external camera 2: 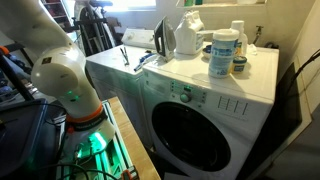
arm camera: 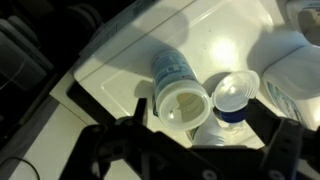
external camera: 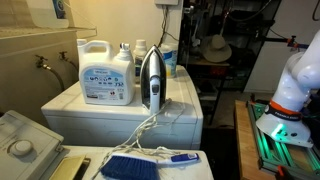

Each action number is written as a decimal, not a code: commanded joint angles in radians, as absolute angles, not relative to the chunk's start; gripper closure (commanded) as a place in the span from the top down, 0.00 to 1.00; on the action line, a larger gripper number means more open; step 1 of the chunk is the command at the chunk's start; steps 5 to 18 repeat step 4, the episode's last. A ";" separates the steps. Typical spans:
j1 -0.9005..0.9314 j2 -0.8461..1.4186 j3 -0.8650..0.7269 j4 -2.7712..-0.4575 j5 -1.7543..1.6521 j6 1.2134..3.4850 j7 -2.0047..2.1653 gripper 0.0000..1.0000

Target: Open the lid on the white and blue container at the front of the washing machine

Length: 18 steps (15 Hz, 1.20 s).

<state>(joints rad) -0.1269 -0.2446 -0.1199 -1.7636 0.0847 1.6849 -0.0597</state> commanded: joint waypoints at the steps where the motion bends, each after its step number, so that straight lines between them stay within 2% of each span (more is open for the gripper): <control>1: -0.122 -0.246 -0.133 -1.756 0.086 1.652 -0.044 1.00; 18: -0.130 -0.251 -0.147 -1.755 0.088 1.634 -0.030 1.00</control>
